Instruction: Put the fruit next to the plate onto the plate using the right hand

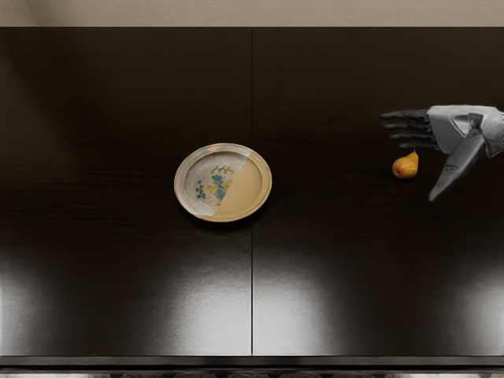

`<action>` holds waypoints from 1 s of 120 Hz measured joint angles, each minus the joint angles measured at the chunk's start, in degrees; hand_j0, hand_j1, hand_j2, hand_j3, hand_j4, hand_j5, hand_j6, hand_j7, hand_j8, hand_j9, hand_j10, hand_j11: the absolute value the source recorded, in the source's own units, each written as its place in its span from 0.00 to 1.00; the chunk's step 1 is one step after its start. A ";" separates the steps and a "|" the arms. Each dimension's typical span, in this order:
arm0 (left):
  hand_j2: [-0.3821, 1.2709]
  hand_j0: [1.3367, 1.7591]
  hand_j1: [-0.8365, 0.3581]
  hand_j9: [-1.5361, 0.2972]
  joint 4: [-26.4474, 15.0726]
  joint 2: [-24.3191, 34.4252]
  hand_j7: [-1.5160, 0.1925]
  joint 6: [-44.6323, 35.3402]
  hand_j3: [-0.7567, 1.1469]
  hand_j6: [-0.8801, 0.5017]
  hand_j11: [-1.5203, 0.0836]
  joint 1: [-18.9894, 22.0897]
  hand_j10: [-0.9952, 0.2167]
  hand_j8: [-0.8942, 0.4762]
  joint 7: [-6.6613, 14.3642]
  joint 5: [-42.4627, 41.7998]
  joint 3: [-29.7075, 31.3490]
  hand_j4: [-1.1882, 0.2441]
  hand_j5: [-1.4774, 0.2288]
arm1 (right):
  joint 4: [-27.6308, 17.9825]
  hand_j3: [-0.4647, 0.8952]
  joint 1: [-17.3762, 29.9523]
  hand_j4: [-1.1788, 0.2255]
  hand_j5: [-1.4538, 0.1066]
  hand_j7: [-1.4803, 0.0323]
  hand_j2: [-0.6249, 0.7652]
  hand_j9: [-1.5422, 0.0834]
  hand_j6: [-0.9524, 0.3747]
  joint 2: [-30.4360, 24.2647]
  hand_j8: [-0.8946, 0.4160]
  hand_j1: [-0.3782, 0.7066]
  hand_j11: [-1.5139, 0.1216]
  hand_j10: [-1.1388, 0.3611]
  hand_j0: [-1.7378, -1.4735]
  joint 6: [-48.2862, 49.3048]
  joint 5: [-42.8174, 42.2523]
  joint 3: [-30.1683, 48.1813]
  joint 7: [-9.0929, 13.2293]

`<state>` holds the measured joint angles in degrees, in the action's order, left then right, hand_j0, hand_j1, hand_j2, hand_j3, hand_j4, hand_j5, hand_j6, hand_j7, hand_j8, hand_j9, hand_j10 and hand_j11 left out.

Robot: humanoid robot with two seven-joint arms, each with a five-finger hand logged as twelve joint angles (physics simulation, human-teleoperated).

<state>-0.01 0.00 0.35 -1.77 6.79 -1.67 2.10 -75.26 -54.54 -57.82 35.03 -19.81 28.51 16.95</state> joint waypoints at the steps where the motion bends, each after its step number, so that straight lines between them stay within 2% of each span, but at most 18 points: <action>1: 0.23 0.76 0.99 0.84 0.00 0.00 0.89 0.00 0.40 0.64 0.95 0.01 0.82 0.65 0.00 0.00 0.00 0.83 0.87 | -0.13 0.34 0.07 0.83 0.92 0.97 0.45 0.94 0.71 -0.01 0.67 0.04 0.92 0.75 0.30 0.00 -0.07 0.02 0.00; 28: 0.23 0.76 0.99 0.84 0.00 0.00 0.89 0.00 0.40 0.64 0.95 0.00 0.82 0.65 0.01 0.00 0.00 0.83 0.87 | -1.26 0.34 -0.06 0.83 0.93 0.98 0.45 0.95 0.71 -0.12 0.68 0.03 0.92 0.76 0.30 0.00 -2.63 0.42 0.34; 37: 0.23 0.76 0.99 0.84 0.00 0.00 0.89 0.00 0.40 0.64 0.95 -0.01 0.82 0.65 0.00 0.00 0.00 0.83 0.87 | -0.12 0.34 -0.75 0.84 0.93 0.98 0.45 0.95 0.71 1.34 0.68 0.03 0.92 0.76 0.30 0.00 -7.12 0.65 0.37; 45: 0.23 0.76 0.99 0.84 0.00 0.00 0.89 0.00 0.40 0.64 0.95 -0.04 0.82 0.65 0.00 0.00 0.00 0.83 0.87 | 0.61 0.34 -1.70 0.84 0.93 0.98 0.45 0.95 0.71 4.02 0.68 0.03 0.92 0.76 0.30 -1.18 -15.01 1.31 -0.11; 52: 0.23 0.76 0.99 0.84 0.00 0.00 0.89 0.00 0.40 0.64 0.95 -0.05 0.82 0.65 0.01 0.00 0.00 0.83 0.87 | 0.93 0.34 -2.02 0.84 0.93 0.98 0.45 0.95 0.71 6.40 0.68 0.03 0.92 0.76 0.30 -4.58 -23.45 1.77 -1.67; 57: 0.23 0.76 0.99 0.84 0.00 0.00 0.89 0.00 0.40 0.64 0.95 0.00 0.82 0.65 0.01 0.00 0.00 0.83 0.87 | 1.08 0.34 -1.92 0.84 0.93 0.98 0.45 0.95 0.71 7.61 0.68 0.03 0.92 0.76 0.30 -7.60 -28.18 1.79 -4.13; 63: 0.23 0.76 0.99 0.84 0.00 0.00 0.89 0.00 0.40 0.64 0.95 -0.04 0.82 0.65 0.01 0.00 0.00 0.83 0.87 | 1.21 0.34 -1.45 0.84 0.93 0.98 0.45 0.95 0.71 8.34 0.68 0.03 0.92 0.76 0.30 -11.11 -31.87 1.79 -6.70; 69: 0.23 0.76 0.99 0.84 0.00 0.00 0.89 0.00 0.40 0.64 0.95 -0.07 0.82 0.65 0.01 0.01 0.00 0.83 0.87 | 1.32 0.34 -1.10 0.84 0.93 0.98 0.45 0.95 0.71 8.77 0.68 0.03 0.92 0.76 0.30 -13.43 -34.21 1.76 -8.36; 89: 0.23 0.76 0.99 0.84 0.00 0.00 0.89 -0.01 0.40 0.64 0.95 0.01 0.82 0.65 0.00 0.00 0.00 0.83 0.87 | 4.74 0.34 -0.93 0.84 0.93 0.98 0.45 0.95 0.71 11.30 0.68 0.03 0.92 0.76 0.30 -16.87 -46.67 -0.35 -11.97; 97: 0.23 0.76 0.99 0.84 0.00 0.00 0.89 -0.01 0.40 0.64 0.95 -0.01 0.82 0.65 0.00 0.00 0.00 0.83 0.87 | 6.18 0.34 -1.03 0.81 0.90 0.94 0.45 0.92 0.68 11.90 0.65 0.07 0.89 0.73 0.30 -17.20 -51.16 -2.08 -14.00; 120: 0.23 0.76 0.99 0.84 0.00 0.00 0.89 0.00 0.40 0.64 0.95 -0.06 0.82 0.65 0.02 0.00 0.00 0.83 0.87 | 11.55 0.34 -1.23 0.82 0.92 0.96 0.45 0.94 0.70 13.07 0.67 0.04 0.91 0.75 0.30 -17.93 -52.61 -5.41 -16.33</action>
<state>-0.01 0.00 0.35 -1.83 6.81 -1.67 2.10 -63.72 -55.78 -44.76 17.10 -72.42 23.10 0.62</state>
